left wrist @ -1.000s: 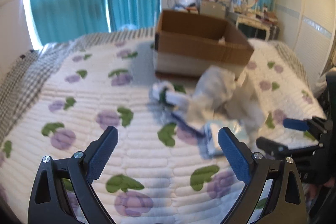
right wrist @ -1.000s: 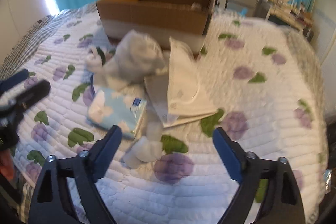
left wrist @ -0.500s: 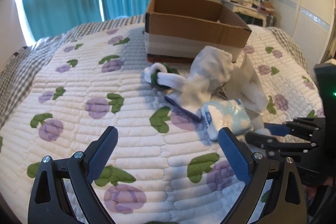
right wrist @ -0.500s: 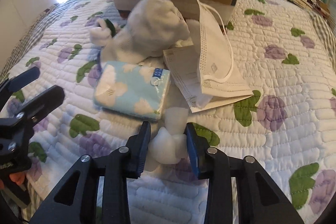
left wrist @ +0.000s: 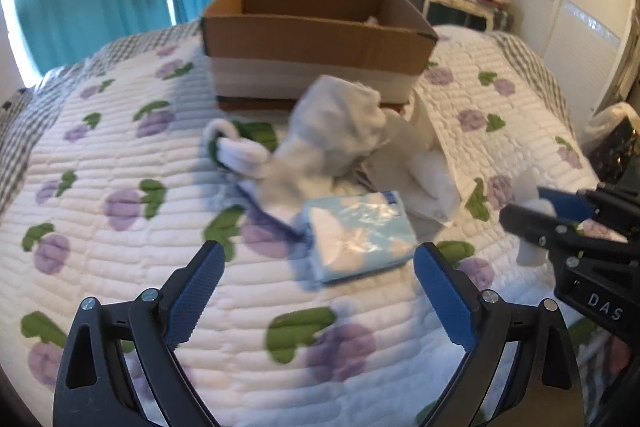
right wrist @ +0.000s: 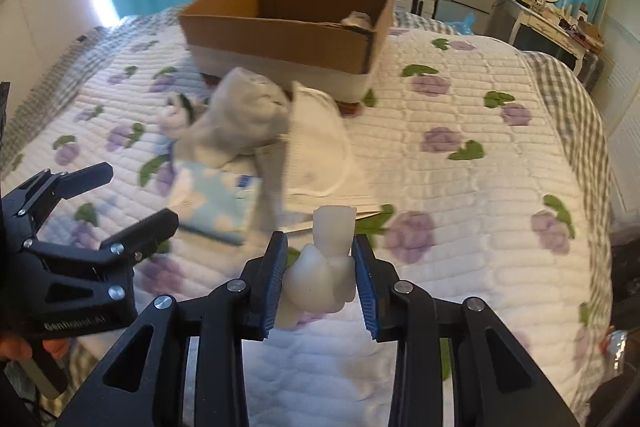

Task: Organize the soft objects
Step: 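Grasp the blue tissue pack with the left gripper while the right grasps a white sock, then carry the tissue pack and sock into the box and release both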

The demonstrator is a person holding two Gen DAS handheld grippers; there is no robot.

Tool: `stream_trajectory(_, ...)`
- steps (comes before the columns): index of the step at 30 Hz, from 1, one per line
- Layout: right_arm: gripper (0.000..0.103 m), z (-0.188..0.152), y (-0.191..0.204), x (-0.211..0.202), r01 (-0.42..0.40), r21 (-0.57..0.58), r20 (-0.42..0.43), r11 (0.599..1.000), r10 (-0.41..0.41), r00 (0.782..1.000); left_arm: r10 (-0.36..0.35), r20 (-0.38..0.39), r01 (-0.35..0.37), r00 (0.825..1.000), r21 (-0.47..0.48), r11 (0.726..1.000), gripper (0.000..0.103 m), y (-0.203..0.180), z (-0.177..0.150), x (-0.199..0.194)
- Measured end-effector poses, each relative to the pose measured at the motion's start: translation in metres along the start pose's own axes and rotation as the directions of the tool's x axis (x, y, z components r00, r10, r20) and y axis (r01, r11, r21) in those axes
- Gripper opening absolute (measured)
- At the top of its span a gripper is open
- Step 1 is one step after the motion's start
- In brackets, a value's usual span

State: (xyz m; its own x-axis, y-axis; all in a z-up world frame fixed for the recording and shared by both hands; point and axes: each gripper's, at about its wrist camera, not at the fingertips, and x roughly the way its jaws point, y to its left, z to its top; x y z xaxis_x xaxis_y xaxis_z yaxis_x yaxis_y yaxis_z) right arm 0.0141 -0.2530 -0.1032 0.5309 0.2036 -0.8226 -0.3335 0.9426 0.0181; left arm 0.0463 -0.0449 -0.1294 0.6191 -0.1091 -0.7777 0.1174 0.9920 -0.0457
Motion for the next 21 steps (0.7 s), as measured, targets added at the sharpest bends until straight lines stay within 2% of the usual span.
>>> stream_trajectory(4,0.033,0.005,-0.011,0.006,0.072,-0.034,0.004,0.997,-0.072,0.997,0.042,-0.028,-0.041,0.999,0.01,0.999,0.096,-0.014,0.003,0.019)
stream_trajectory(10,0.033,0.004,-0.026,0.019,0.009,0.006,-0.019,1.0,-0.009,1.0,0.037,-0.053,-0.036,0.998,0.022,0.999,0.096,-0.03,0.002,0.038)
stream_trajectory(14,0.033,0.003,-0.027,0.018,-0.013,0.017,-0.008,1.0,0.013,1.0,0.051,-0.085,-0.045,0.995,0.074,0.996,0.096,-0.042,0.001,0.053)
stream_trajectory(15,0.033,0.003,-0.027,0.018,-0.015,0.021,-0.008,1.0,0.015,1.0,0.057,-0.092,-0.05,0.994,0.079,0.996,0.094,-0.043,0.001,0.056)
stream_trajectory(18,0.033,0.001,-0.027,0.018,-0.017,0.025,-0.005,1.0,0.017,1.0,0.069,-0.103,-0.061,0.992,0.075,0.995,0.078,-0.041,-0.001,0.062)
stream_trajectory(21,0.033,0.0,-0.026,0.017,-0.013,0.023,0.001,1.0,0.013,1.0,0.041,-0.097,-0.035,0.994,0.057,0.998,0.076,-0.037,-0.002,0.057)
